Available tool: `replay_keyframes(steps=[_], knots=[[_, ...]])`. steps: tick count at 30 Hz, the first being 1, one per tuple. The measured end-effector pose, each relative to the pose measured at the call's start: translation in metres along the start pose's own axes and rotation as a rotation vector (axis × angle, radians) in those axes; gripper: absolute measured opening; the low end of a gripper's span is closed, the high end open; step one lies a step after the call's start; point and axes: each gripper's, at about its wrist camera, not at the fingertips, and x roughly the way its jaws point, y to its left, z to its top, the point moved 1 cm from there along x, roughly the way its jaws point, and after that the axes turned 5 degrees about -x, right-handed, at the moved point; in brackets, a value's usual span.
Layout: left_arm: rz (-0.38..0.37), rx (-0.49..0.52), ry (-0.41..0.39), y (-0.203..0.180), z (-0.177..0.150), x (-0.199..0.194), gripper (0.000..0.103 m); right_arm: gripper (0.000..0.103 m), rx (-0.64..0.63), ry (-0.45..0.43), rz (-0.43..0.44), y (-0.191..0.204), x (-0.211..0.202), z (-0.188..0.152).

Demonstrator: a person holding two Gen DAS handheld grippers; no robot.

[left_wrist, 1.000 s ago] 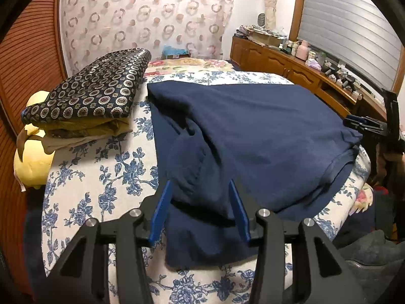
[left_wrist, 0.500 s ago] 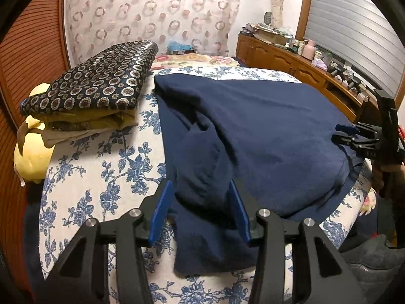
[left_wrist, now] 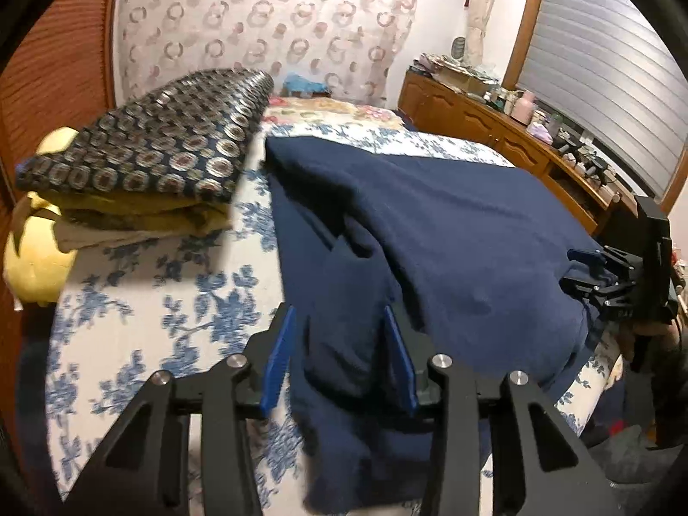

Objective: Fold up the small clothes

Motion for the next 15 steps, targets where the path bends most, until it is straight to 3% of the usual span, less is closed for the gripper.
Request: replay_keyframes(steps=[3, 6, 8, 9, 15], knots=[[0.004, 0.002, 0.038, -0.001, -0.001, 0.012, 0.037, 0.079, 0.009, -0.013, -0.007, 0.001, -0.001, -0.002], [-0.009, -0.001, 0.055, -0.002, -0.005, 0.016, 0.027, 0.079, 0.011, -0.018, -0.006, 0.001, -0.002, -0.003], [-0.02, 0.006, 0.055, -0.003, -0.006, 0.013, 0.007, 0.079, 0.011, -0.019, -0.007, 0.002, -0.001, -0.002], [-0.025, 0.004, 0.057, -0.002, -0.007, 0.011, 0.003, 0.079, 0.011, -0.018, -0.007, 0.002, -0.001, -0.002], [-0.027, 0.016, -0.004, -0.003, -0.017, -0.026, 0.0, 0.079, 0.011, -0.02, -0.006, 0.001, -0.001, -0.001]])
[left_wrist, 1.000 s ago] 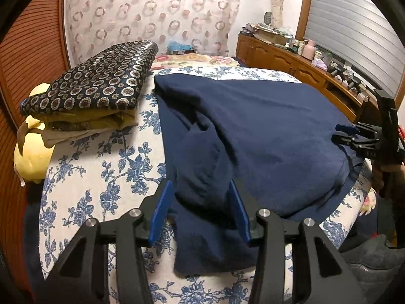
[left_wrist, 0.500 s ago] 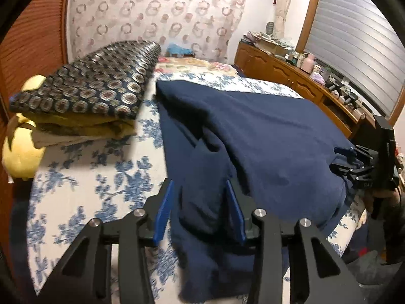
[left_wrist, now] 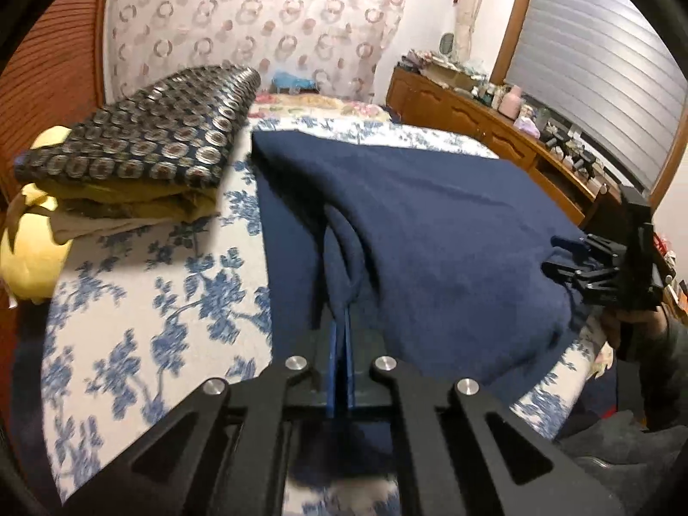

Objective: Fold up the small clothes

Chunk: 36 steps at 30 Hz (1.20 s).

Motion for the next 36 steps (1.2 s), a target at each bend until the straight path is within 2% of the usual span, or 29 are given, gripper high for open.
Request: replay_keyframes(steps=[3, 7, 9, 11, 13, 22, 36], knots=[[0.019, -0.008, 0.002, -0.001, -0.006, -0.012, 0.0, 0.079, 0.0, 0.0, 0.001, 0.0, 0.0, 0.0], [0.062, -0.002, 0.035, 0.001, -0.012, -0.007, 0.004, 0.079, 0.0, 0.0, 0.0, 0.0, 0.0, 0.0], [0.084, 0.004, 0.036, 0.001, -0.01, -0.004, 0.011, 0.079, 0.0, 0.0, 0.001, -0.001, 0.0, 0.0], [0.093, 0.002, 0.032, 0.001, -0.009, -0.003, 0.029, 0.079, 0.0, -0.001, 0.001, 0.0, 0.0, -0.001], [0.091, 0.0, 0.036, 0.002, -0.009, -0.001, 0.037, 0.079, 0.001, -0.001, 0.001, -0.001, 0.0, -0.001], [0.086, -0.001, 0.081, -0.002, -0.012, 0.016, 0.043, 0.079, 0.001, -0.001, 0.002, -0.001, 0.0, -0.001], [0.096, 0.003, 0.089, -0.005, -0.016, 0.02, 0.045, 0.079, 0.001, -0.002, 0.002, -0.001, 0.0, -0.002]])
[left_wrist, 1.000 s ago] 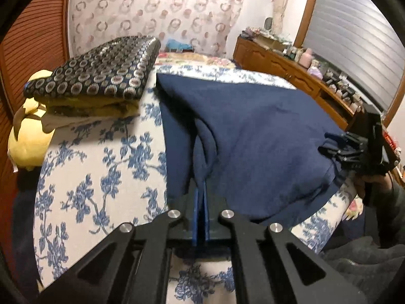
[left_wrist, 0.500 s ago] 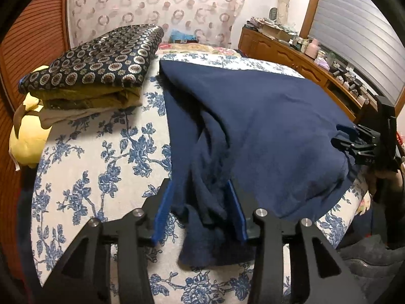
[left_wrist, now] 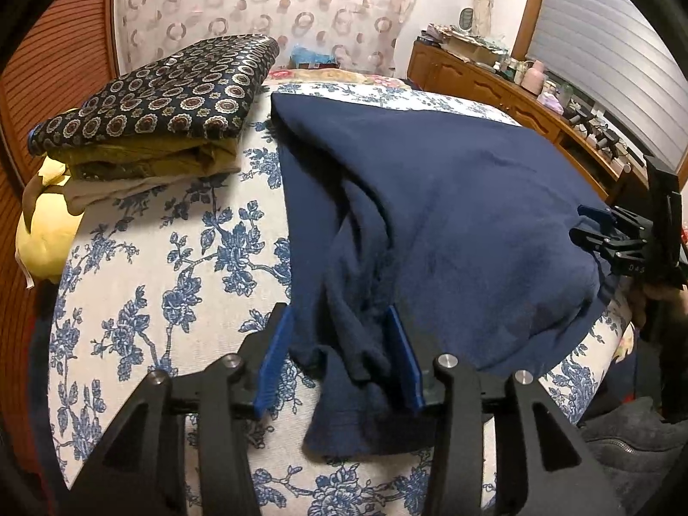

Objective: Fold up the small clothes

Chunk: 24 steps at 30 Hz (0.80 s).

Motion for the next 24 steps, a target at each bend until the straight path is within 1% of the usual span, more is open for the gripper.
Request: replay_keyframes(steps=[6, 13, 16, 17, 18, 19, 21, 22, 23, 24], knots=[[-0.001, -0.007, -0.01, -0.001, -0.001, 0.0, 0.045, 0.079, 0.0, 0.0, 0.0, 0.0, 0.0, 0.0], [0.039, 0.029, -0.023, -0.009, -0.001, 0.003, 0.045, 0.079, 0.001, -0.001, 0.0, 0.0, 0.0, 0.0], [0.024, 0.032, -0.027, -0.011, 0.002, 0.005, 0.043, 0.079, 0.001, -0.001, 0.0, 0.0, 0.0, 0.0], [0.019, 0.038, -0.029, -0.012, 0.002, 0.006, 0.034, 0.079, 0.001, -0.001, 0.0, 0.0, 0.0, 0.0], [0.013, 0.042, -0.029, -0.012, 0.003, 0.006, 0.029, 0.079, 0.001, -0.001, 0.0, 0.0, 0.0, -0.001], [-0.007, 0.044, -0.023, -0.013, 0.004, 0.007, 0.019, 0.079, 0.001, -0.001, 0.0, 0.0, 0.0, -0.001], [-0.031, 0.032, -0.012, -0.014, 0.008, 0.009, 0.014, 0.079, 0.0, -0.001, 0.0, 0.0, 0.0, -0.001], [-0.051, 0.022, -0.013, -0.014, 0.01, 0.01, 0.009, 0.079, 0.001, -0.001, 0.001, 0.0, 0.0, -0.001], [-0.092, 0.007, -0.02, -0.015, 0.013, 0.01, 0.008, 0.079, 0.001, -0.001, 0.001, 0.0, 0.0, -0.001], [-0.112, 0.003, -0.034, -0.016, 0.016, 0.009, 0.008, 0.079, 0.001, -0.001, 0.0, 0.0, 0.0, -0.001]])
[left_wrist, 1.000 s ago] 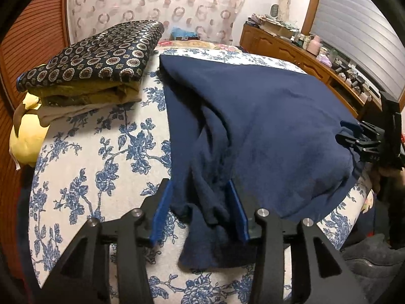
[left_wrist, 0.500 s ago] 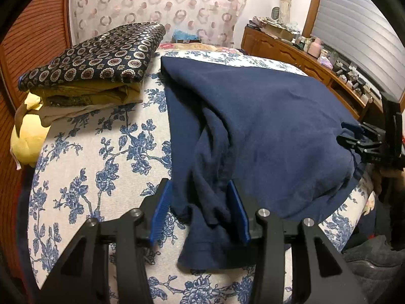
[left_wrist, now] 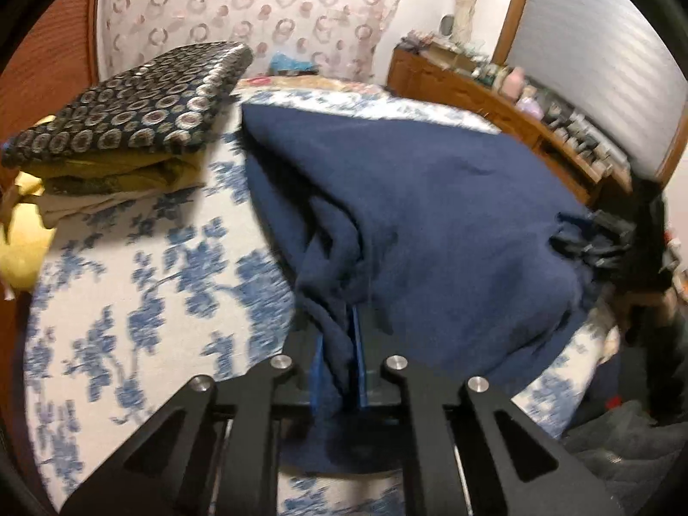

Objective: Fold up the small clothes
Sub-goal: 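Grasp the shirt edge with the left gripper and lift it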

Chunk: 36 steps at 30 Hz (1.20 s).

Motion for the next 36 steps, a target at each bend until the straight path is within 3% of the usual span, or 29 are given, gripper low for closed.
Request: replay_keyframes(steps=[11, 16, 31, 33, 36], knots=[[-0.142, 0.082, -0.125, -0.049, 0.061, -0.012, 0.005, 0.079, 0.026, -0.025, 0.009, -0.008, -0.01, 0.0], [-0.204, 0.165, -0.128, -0.088, 0.091, -0.003, 0.005, 0.079, 0.097, -0.068, -0.007, -0.029, -0.032, -0.003], [-0.354, 0.357, -0.125, -0.209, 0.153, 0.008, 0.005, 0.079, 0.152, -0.183, -0.105, -0.071, -0.099, -0.015], [-0.363, 0.37, -0.102, -0.222, 0.157, 0.017, 0.007, 0.079, 0.164, -0.194, -0.11, -0.076, -0.103, -0.017], [-0.384, 0.38, -0.048, -0.229, 0.157, 0.033, 0.026, 0.079, 0.178, -0.191, -0.107, -0.078, -0.104, -0.023]])
